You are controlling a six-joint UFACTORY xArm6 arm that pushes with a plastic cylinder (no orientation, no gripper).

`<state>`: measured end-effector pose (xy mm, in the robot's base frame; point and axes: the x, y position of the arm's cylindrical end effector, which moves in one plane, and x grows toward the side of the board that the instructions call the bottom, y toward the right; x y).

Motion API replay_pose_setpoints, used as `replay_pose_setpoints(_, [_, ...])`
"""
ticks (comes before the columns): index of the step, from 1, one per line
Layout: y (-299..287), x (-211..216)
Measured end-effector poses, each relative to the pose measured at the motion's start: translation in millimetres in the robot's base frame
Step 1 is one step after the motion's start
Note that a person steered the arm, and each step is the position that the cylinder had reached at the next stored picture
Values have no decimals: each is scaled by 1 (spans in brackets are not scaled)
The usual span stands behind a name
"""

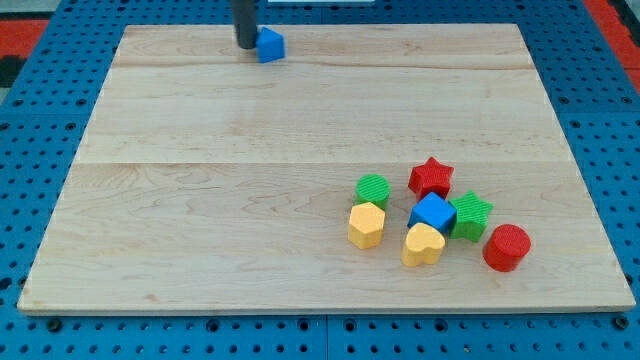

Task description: Push the blue triangle towards right and down a bit

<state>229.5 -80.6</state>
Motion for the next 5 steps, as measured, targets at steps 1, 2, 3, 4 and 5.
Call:
replay_pose_setpoints(1, [52, 13])
replay_pose_setpoints(2, [91, 24])
replay_pose_setpoints(3, [128, 36])
replay_pose_setpoints(4, [131, 22])
replay_pose_setpoints(5, [129, -15])
